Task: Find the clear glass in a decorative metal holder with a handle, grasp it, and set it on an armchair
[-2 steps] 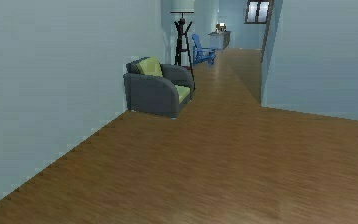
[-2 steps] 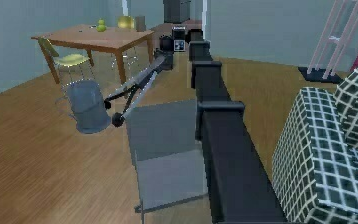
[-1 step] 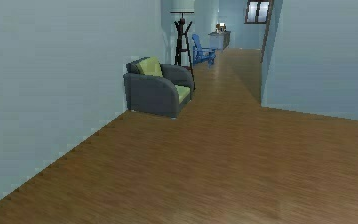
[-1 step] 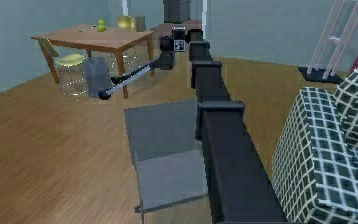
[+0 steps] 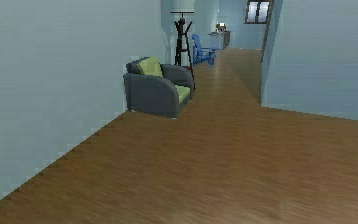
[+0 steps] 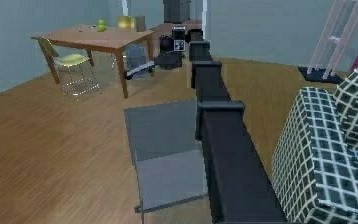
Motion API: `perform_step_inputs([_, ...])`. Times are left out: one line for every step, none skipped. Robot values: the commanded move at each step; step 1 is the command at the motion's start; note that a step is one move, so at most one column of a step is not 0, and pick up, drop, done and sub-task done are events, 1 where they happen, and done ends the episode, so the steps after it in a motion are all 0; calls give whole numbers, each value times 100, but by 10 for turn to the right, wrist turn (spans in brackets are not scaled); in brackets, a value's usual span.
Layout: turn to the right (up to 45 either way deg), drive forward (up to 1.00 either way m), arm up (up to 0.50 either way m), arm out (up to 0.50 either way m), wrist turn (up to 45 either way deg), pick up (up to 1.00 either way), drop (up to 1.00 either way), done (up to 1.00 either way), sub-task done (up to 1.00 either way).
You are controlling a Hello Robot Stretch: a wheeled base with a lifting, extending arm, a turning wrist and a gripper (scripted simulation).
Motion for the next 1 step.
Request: perform_step_inputs([0,0,0,0,360,0,0,0,0])
